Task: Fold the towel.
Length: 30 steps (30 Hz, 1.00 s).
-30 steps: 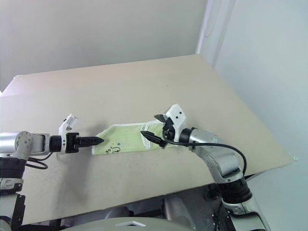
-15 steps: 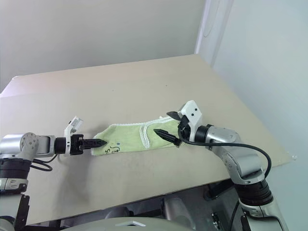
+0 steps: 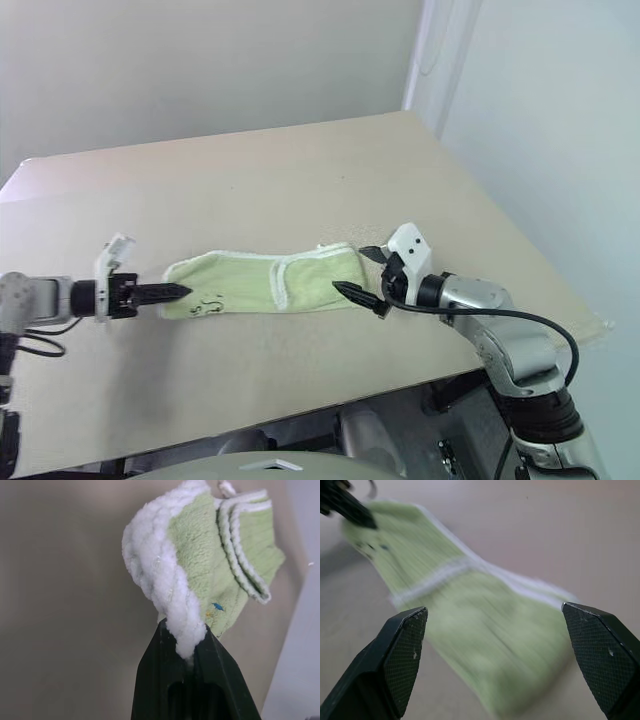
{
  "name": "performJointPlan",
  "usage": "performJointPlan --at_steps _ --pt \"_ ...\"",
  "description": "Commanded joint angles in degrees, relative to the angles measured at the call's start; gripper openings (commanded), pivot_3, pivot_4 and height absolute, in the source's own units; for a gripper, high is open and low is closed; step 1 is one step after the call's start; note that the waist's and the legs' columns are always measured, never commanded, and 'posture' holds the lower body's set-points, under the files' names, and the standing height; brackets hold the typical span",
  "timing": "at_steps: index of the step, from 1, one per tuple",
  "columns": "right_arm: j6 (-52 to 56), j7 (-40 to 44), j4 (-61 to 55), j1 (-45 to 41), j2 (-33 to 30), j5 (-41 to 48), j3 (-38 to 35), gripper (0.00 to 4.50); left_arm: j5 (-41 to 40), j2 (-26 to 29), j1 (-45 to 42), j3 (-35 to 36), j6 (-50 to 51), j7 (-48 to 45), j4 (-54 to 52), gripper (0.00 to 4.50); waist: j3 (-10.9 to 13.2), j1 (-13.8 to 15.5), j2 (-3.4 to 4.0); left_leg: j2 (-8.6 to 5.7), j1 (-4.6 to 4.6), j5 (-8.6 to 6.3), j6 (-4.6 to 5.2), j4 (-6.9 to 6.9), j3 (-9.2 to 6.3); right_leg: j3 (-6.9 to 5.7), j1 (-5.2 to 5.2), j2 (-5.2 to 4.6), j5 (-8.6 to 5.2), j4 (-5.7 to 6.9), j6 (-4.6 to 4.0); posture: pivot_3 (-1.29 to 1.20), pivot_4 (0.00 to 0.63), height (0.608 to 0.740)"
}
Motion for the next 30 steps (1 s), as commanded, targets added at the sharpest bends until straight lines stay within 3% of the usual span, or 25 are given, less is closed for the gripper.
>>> performJointPlan --at_steps 1,7,17,24,30 --pt "0.34 1.55 -3.66 0.34 -0.79 2.84 -2.13 4.50 -0.66 4.29 -0.38 1.36 -1.36 -3.46 -0.90 0.03 0.02 0.12 -0.04 0.00 0.03 0.00 0.00 0.01 0.00 0.00 -0.02 0.00 0.00 0.00 0.00 0.00 0.000 0.712" --pt "-0.38 2.12 -2.72 -0.49 -1.43 1.49 -0.54 4.50 -1.61 3.59 -7.83 -3.63 -0.70 -6.13 -3.06 0.03 0.04 0.55 -0.18 -0.02 0.11 0.01 -0.02 0.05 -0.05 -0.04 -0.01 -0.02 0.00 -0.03 0.00 0.00 0.000 0.712" --pt "-0.13 -0.72 -5.29 2.01 -1.14 0.57 -0.79 4.50 -1.66 -6.53 -25.34 -15.57 0.26 -9.36 -2.90 0.03 0.03 0.38 -0.21 -0.03 -0.08 0.01 -0.01 -0.03 0.02 0.11 0.03 0.05 0.00 0.02 0.06 0.00 0.000 0.712" --pt "0.63 -4.48 -7.18 3.66 -0.93 -0.11 -1.55 4.50 5.87 -12.16 -32.50 -30.01 -9.33 -18.84 2.04 0.03 0.05 0.62 -0.24 -0.05 -0.05 0.02 -0.03 0.08 0.00 0.13 0.12 0.07 -0.01 0.03 0.05 0.00 0.000 0.712" --pt "1.41 -7.77 -9.30 6.49 -0.87 -0.24 -2.47 4.50 12.20 -19.81 -36.13 -35.06 -18.67 -22.98 10.61 0.03 0.05 0.47 -0.24 -0.10 -0.06 0.02 -0.02 0.06 0.00 0.19 0.14 0.07 -0.02 -0.01 0.04 0.00 0.000 0.712"
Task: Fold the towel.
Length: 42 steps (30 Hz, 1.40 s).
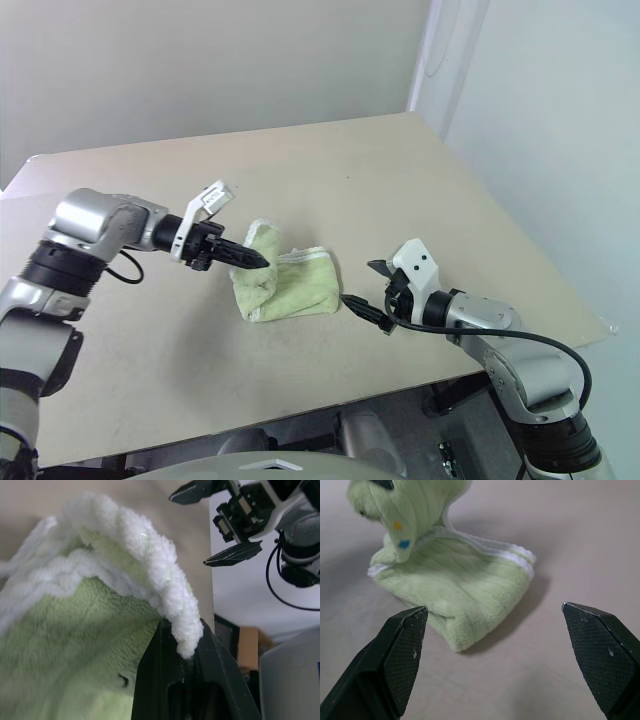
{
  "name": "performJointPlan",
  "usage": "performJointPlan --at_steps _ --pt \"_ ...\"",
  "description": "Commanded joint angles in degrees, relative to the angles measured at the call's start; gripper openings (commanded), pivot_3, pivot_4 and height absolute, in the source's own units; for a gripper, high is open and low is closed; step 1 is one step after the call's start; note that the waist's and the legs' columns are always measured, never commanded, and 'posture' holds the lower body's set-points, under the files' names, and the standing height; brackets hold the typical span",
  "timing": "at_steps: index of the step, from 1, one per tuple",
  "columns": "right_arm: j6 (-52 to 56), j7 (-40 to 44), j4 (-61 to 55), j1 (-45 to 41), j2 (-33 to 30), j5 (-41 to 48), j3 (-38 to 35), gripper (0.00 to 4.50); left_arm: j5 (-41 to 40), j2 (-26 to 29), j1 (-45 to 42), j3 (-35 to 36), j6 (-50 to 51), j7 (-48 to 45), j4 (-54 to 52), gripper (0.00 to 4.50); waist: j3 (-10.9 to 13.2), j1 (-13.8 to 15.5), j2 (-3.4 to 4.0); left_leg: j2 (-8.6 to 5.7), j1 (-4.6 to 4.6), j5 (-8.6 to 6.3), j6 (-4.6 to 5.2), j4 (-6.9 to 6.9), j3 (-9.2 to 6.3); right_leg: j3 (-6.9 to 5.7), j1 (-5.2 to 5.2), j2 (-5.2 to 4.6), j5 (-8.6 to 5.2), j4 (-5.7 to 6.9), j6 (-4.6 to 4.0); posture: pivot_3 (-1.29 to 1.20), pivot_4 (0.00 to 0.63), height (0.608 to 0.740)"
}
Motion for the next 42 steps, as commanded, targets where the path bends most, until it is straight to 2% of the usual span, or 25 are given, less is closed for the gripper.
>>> performJointPlan --at_steps 1,6,7,12,13,14,16,20,26,31,34,38,42 --pt "0.27 -1.79 -3.28 1.36 -0.24 -0.30 -2.06 4.50 3.45 -2.88 -2.23 -1.17 -5.75 -2.54 4.40 0.03 0.00 0.04 0.00 0.00 -0.01 0.00 0.00 -0.01 0.00 0.01 0.00 0.00 0.00 0.00 0.00 0.00 0.000 0.712" --pt "1.06 -3.57 -4.78 2.86 -0.39 -0.05 -3.18 4.50 6.52 -7.31 -1.59 -2.50 -9.51 -4.83 7.02 0.03 0.01 0.05 -0.02 0.00 -0.01 0.00 0.01 0.01 0.01 0.04 -0.01 0.01 0.00 0.02 0.01 0.00 0.000 0.712" --pt "1.21 -3.87 -4.92 2.99 -0.38 -0.08 -3.35 4.50 7.16 -8.25 -1.40 -2.53 -10.40 -4.88 7.62 0.53 0.01 0.11 -0.02 0.00 0.01 0.00 0.01 0.02 0.01 0.05 0.01 0.01 0.00 0.02 0.01 0.00 0.000 0.712" --pt "1.26 -4.96 -5.03 3.51 -0.44 -0.58 -3.36 4.50 7.09 -10.70 -0.76 -0.56 -11.93 -6.25 8.65 2.13 0.01 0.01 -0.03 -0.01 0.02 0.00 0.01 0.04 0.00 0.05 0.05 0.01 0.00 0.02 0.02 0.00 0.000 0.712" --pt "1.18 -5.12 -4.95 3.59 -0.36 -0.69 -3.25 4.50 7.16 -10.54 -0.50 -0.70 -12.15 -6.76 8.36 2.13 0.01 -0.13 -0.02 -0.01 0.02 0.00 0.01 0.03 0.00 0.06 0.05 0.01 0.00 0.02 0.02 0.00 0.000 0.712" --pt "1.13 -5.27 -4.86 3.63 -0.27 -0.83 -3.07 4.50 7.32 -10.54 -0.42 -0.57 -12.22 -6.78 8.45 2.67 0.01 -0.06 -0.02 -0.01 0.03 0.00 0.01 0.00 0.00 0.09 0.04 0.04 0.00 0.03 0.02 0.00 0.000 0.712" --pt "1.10 -5.50 -4.64 3.47 -0.05 -1.10 -2.65 4.50 7.11 -10.82 -0.98 0.72 -11.67 -6.46 9.29 3.03 0.01 0.05 -0.03 -0.01 0.02 0.00 0.01 0.01 -0.01 0.09 0.04 0.04 0.00 0.03 0.02 0.00 0.000 0.712" --pt "1.03 -5.26 -3.98 2.67 0.04 -1.33 -2.30 4.50 6.61 -11.48 -1.97 3.26 -10.70 -5.00 8.96 4.47 0.02 0.06 -0.03 -0.01 0.02 0.00 0.01 0.03 0.00 0.09 0.05 0.04 0.00 0.02 0.03 0.00 0.000 0.712" --pt "0.24 -4.11 -1.53 -0.22 0.14 -1.43 -2.86 4.50 5.81 -12.40 -3.33 8.09 -10.35 -1.83 8.97 4.49 0.02 0.05 -0.03 -0.01 0.02 0.00 0.01 0.03 0.00 0.10 0.05 0.04 0.00 0.04 0.03 0.00 0.000 0.712" --pt "1.87 -4.01 -0.44 -4.41 2.94 2.81 -4.89 4.50 8.80 -10.39 -3.35 13.81 -19.52 5.43 10.16 4.49 0.01 -0.14 -0.02 -0.01 0.04 0.00 0.01 0.02 -0.01 0.11 0.04 0.05 0.01 0.05 0.04 0.00 0.000 0.712" --pt "5.02 -4.86 1.16 -8.96 5.17 5.04 -3.86 4.50 11.06 -7.90 -0.18 17.28 -29.76 9.45 9.38 4.49 0.01 -0.26 0.01 0.00 0.09 0.00 0.01 0.00 -0.01 0.12 0.04 0.06 0.02 0.09 0.03 0.00 0.000 0.712" --pt "7.70 -6.52 5.65 -16.10 9.40 5.46 -1.57 4.50 14.21 -3.07 6.71 16.70 -40.02 7.27 4.30 4.49 -0.02 -0.11 0.08 0.04 0.11 0.00 0.01 -0.03 -0.01 0.13 0.03 0.11 0.03 0.13 0.01 0.00 0.000 0.712" --pt "7.30 -7.94 12.21 -22.18 13.84 2.19 3.01 4.50 14.47 -2.34 12.14 17.61 -42.47 9.15 -2.09 4.49 -0.02 0.95 0.06 0.04 -0.02 0.01 0.00 0.04 -0.01 0.11 0.00 0.05 0.05 0.09 0.01 0.00 0.000 0.712"
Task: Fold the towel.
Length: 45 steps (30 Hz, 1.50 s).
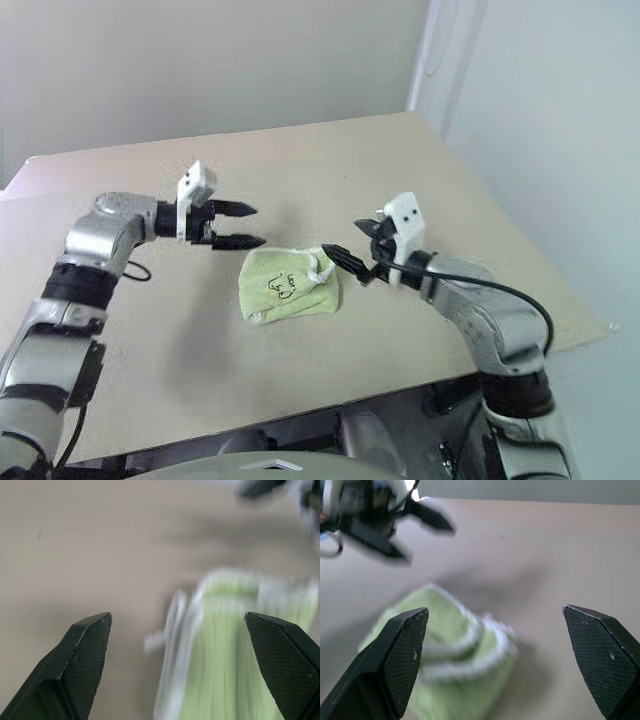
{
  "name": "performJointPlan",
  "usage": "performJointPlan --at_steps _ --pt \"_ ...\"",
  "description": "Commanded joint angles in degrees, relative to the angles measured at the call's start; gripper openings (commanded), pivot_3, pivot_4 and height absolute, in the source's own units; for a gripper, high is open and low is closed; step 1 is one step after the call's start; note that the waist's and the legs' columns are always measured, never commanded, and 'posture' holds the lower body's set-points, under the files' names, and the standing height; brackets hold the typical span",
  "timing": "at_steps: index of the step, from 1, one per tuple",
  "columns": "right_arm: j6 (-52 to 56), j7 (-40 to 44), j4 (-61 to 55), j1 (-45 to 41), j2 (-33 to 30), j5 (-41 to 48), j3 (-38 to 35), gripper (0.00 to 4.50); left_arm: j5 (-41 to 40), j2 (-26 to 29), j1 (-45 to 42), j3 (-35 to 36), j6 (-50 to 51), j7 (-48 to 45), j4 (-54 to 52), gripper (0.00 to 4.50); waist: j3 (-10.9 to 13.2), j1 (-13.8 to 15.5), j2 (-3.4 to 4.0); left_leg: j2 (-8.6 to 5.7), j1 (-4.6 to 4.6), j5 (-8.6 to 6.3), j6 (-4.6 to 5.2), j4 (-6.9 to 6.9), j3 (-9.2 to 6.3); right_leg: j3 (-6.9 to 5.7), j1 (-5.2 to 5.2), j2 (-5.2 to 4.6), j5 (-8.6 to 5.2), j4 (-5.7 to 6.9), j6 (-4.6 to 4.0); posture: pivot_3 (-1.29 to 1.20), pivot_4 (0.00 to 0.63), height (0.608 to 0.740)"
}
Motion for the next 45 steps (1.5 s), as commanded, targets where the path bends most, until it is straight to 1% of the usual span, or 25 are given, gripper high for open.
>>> performJointPlan --at_steps 1,5,8,10,14,18,24,29,32,35,38,42,45 --pt "-0.57 -1.37 4.32 -4.53 3.52 -2.45 3.61 4.50 0.44 0.33 2.17 1.03 -2.92 1.62 -7.76 4.49 -0.01 0.72 -0.01 -0.01 -0.02 0.00 0.00 0.01 0.01 0.01 0.00 -0.02 0.01 -0.03 0.02 0.00 0.000 0.712" --pt "-1.00 -1.95 9.27 -7.28 6.78 -4.78 6.26 4.50 0.98 -0.49 6.25 0.22 -2.65 4.18 -13.54 4.49 -0.01 1.10 0.00 -0.01 -0.05 0.00 0.00 0.00 0.03 0.01 0.00 -0.04 0.09 -0.05 0.15 0.00 0.000 0.712" --pt "-1.75 -0.82 9.86 -6.22 6.57 -6.49 8.38 4.50 1.15 -0.73 8.65 -0.53 -2.03 4.83 -16.94 4.49 -0.01 0.95 0.00 -0.01 -0.06 -0.01 0.01 0.00 0.03 0.01 0.00 -0.04 0.10 -0.05 0.18 0.00 0.000 0.712" --pt "-2.53 0.00 9.32 -4.16 5.72 -7.73 9.70 4.50 3.11 -0.82 10.41 -1.53 -4.01 6.06 -17.33 4.49 -0.02 0.94 0.00 -0.01 -0.04 0.00 0.01 0.00 0.03 0.01 0.00 -0.04 0.10 -0.03 0.18 0.00 0.000 0.712" --pt "-6.07 0.44 9.21 -0.30 3.19 -13.80 15.00 4.50 7.10 -1.52 13.38 -4.51 -8.78 8.08 -16.23 4.49 -0.07 0.93 0.08 -0.01 0.02 0.00 0.01 -0.01 0.03 0.01 0.02 -0.01 0.07 -0.01 0.15 0.00 0.000 0.712" --pt "-8.81 -0.18 10.69 0.78 2.34 -19.49 18.89 4.50 11.54 -2.61 14.73 -7.47 -14.32 10.17 -12.64 4.49 -0.08 0.83 0.08 -0.02 0.08 0.00 0.00 0.05 0.05 0.02 0.07 0.00 0.02 0.02 0.02 0.00 0.000 0.712" --pt "-11.53 -0.38 13.70 -0.09 2.28 -24.02 18.78 4.50 11.57 -4.96 13.45 -7.56 -17.29 9.96 -7.08 4.49 -0.12 0.92 0.06 -0.01 0.14 0.00 0.01 0.06 0.02 0.02 0.17 0.03 0.03 0.03 0.01 0.00 0.000 0.712" --pt "-12.81 1.07 14.67 -0.21 2.21 -25.62 18.69 4.50 11.16 -4.53 13.15 -7.23 -20.27 7.97 -4.15 4.49 -0.15 0.92 0.07 -0.02 0.14 0.00 0.01 0.07 0.02 0.02 0.20 0.02 0.03 0.00 0.01 0.00 0.000 0.712" --pt "-12.87 2.37 14.42 -0.73 2.31 -24.13 16.28 4.50 4.39 -1.84 13.44 -5.11 -14.65 0.26 -9.22 4.49 -0.15 0.74 0.06 -0.02 0.15 0.00 0.01 0.07 0.02 0.02 0.19 0.02 0.03 0.01 0.01 0.00 0.000 0.712" --pt "-11.34 4.77 12.22 -1.35 2.96 -19.81 12.56 4.50 -0.78 0.10 12.66 -2.29 -9.29 -3.00 -12.91 4.49 -0.15 0.77 0.06 -0.01 0.12 0.00 0.01 0.06 0.00 0.01 0.17 0.03 0.02 0.02 0.01 0.00 0.000 0.712" --pt "-10.05 6.10 11.08 -2.01 4.05 -16.09 9.07 4.50 -1.77 1.44 12.18 -1.00 -8.21 -3.78 -13.92 4.49 -0.15 0.79 0.06 -0.01 0.12 0.00 0.01 0.06 0.00 0.01 0.17 0.02 0.02 0.00 0.01 0.00 0.000 0.712" --pt "-8.72 6.66 11.12 -3.59 4.96 -11.63 3.74 4.50 -6.14 2.56 9.84 2.88 -1.20 -2.87 -16.06 4.49 -0.14 0.78 0.05 -0.01 0.12 0.00 0.01 0.06 -0.01 0.00 0.17 0.03 0.02 0.00 0.02 0.00 0.000 0.712" --pt "-8.92 12.66 4.78 -1.98 1.83 -8.25 4.43 4.50 -5.85 3.57 9.65 4.15 0.29 -1.29 -15.42 4.49 -0.13 0.78 0.09 -0.01 0.11 0.00 0.01 0.05 -0.03 0.00 0.17 0.03 0.04 0.00 0.04 0.00 0.000 0.712"
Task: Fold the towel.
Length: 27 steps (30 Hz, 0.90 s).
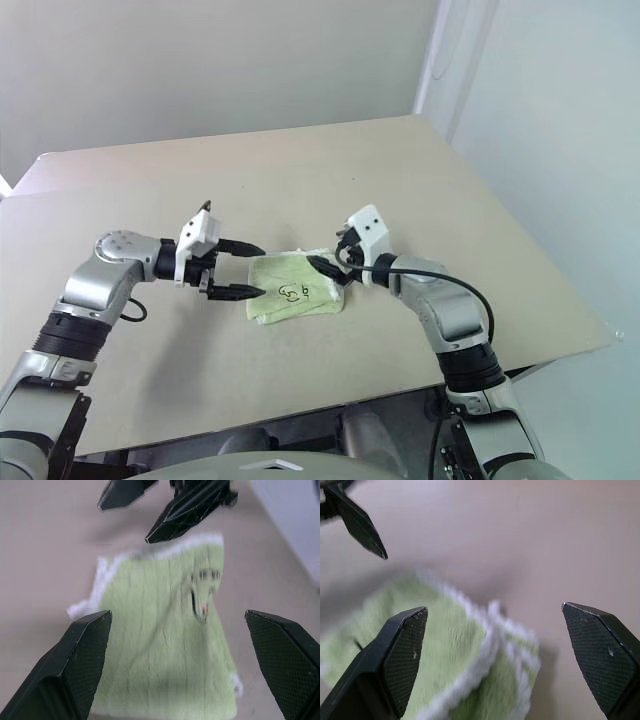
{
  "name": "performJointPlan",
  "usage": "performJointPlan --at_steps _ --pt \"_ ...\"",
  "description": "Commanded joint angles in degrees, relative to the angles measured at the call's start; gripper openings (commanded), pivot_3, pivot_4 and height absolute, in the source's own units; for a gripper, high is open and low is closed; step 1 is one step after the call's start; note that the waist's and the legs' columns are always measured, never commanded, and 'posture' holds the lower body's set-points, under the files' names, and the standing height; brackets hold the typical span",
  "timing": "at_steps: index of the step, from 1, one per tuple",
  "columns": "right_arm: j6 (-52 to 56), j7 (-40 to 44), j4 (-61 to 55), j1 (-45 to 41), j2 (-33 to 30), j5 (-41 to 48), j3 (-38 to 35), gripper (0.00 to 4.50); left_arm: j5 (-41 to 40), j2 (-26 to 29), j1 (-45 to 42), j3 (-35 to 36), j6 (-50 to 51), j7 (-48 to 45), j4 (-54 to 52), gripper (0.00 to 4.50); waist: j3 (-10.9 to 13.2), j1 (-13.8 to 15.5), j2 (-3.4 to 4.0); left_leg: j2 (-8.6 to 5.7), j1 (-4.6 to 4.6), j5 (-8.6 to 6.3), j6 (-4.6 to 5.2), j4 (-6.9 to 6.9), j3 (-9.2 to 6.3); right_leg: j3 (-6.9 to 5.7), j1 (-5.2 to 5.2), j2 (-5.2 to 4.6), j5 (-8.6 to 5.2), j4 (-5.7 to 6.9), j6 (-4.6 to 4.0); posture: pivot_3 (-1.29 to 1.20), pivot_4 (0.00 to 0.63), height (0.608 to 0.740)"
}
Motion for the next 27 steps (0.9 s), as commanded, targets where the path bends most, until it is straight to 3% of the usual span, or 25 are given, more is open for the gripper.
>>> performJointPlan --at_steps 1,5,9,13,18,27 --pt "-0.72 6.86 -8.91 0.56 -3.64 4.13 0.36 4.50 -0.46 1.83 -0.94 3.03 1.22 1.58 -0.92 4.49 0.01 -0.03 0.04 0.00 0.00 0.00 0.00 -0.03 0.00 0.00 -0.01 0.00 0.00 -0.01 0.01 0.00 0.000 0.712" --pt "-2.32 12.81 -13.12 1.93 -9.17 2.87 4.68 4.50 -1.35 2.85 0.54 4.13 3.36 2.54 -1.82 4.49 0.01 -0.02 0.03 0.01 0.00 -0.01 0.01 -0.05 0.01 -0.01 -0.02 0.00 -0.04 -0.03 0.01 0.00 0.000 0.712" --pt "-9.70 18.54 -12.33 1.61 -15.97 -5.37 13.05 4.50 -1.74 6.13 9.29 7.20 1.86 4.06 -10.17 4.49 0.02 -0.53 0.04 0.03 0.02 0.00 0.01 -0.06 0.07 0.01 -0.06 0.00 -0.05 -0.02 -0.01 0.00 0.000 0.712" --pt "-15.95 21.65 -9.00 0.08 -18.60 -11.43 17.78 4.50 -3.90 8.50 14.03 9.79 3.63 4.61 -15.85 4.49 0.07 -0.09 -0.09 0.04 0.00 0.00 0.00 -0.05 0.07 -0.01 -0.12 0.00 -0.06 -0.01 -0.02 0.00 0.000 0.712" --pt "-23.27 22.47 -3.24 -2.43 -17.52 -18.02 21.41 4.50 -5.32 11.76 18.25 10.33 4.73 3.59 -20.15 4.49 0.07 0.03 -0.07 0.03 0.03 0.00 -0.01 -0.04 0.10 -0.01 -0.11 -0.01 -0.07 -0.03 -0.02 0.00 0.000 0.712" --pt "-29.57 18.90 4.52 -4.30 -10.76 -26.16 24.66 4.50 -3.18 8.37 19.08 7.04 3.17 7.23 -20.31 4.49 0.06 0.09 -0.08 0.03 -0.04 0.00 -0.01 -0.04 0.10 0.00 -0.15 -0.01 -0.05 -0.01 -0.04 0.00 0.000 0.712"
